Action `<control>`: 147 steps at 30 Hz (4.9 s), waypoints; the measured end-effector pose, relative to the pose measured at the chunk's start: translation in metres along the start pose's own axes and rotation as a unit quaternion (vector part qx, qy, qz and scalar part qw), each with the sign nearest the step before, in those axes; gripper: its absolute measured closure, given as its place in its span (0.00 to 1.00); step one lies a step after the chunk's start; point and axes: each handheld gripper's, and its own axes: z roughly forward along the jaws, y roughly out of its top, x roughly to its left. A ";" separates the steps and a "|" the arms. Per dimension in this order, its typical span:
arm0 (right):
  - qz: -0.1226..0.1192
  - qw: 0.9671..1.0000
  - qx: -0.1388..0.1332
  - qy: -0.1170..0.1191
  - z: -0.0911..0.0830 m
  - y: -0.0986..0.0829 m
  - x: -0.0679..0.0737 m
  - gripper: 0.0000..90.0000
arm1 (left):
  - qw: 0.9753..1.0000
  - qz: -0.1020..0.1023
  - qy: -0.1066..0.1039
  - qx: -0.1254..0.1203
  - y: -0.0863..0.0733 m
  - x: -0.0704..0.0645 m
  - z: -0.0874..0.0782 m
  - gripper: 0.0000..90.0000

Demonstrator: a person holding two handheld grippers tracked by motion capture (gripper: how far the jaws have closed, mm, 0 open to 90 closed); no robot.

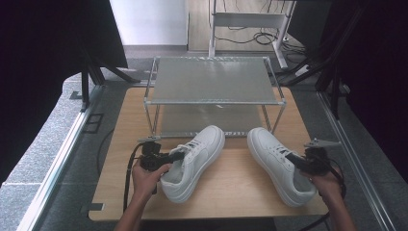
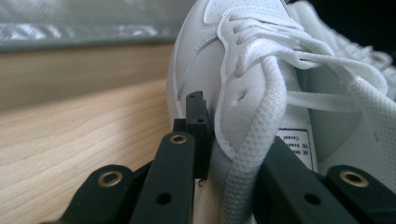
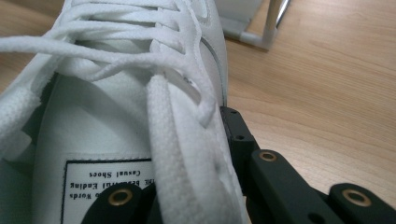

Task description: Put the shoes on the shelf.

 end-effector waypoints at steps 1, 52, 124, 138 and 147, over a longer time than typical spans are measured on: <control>0.005 1.000 -0.005 0.006 -0.003 0.000 -0.001 0.96 | 1.000 0.000 -0.005 -0.003 0.001 -0.001 -0.002 0.93; 0.063 0.985 -0.126 0.098 -0.041 0.054 0.011 0.96 | 0.992 0.029 -0.046 -0.115 0.049 -0.031 -0.056 0.93; 0.101 0.981 -0.158 0.059 -0.007 0.194 0.037 0.96 | 0.986 -0.009 -0.033 -0.161 0.170 -0.011 -0.043 0.93; 0.111 0.979 -0.164 0.049 -0.003 0.219 0.034 0.96 | 0.986 -0.010 -0.023 -0.167 0.194 -0.015 -0.034 0.93; 0.116 0.980 -0.157 0.042 0.005 0.234 0.028 0.96 | 0.986 -0.023 0.000 -0.167 0.209 -0.009 -0.022 0.93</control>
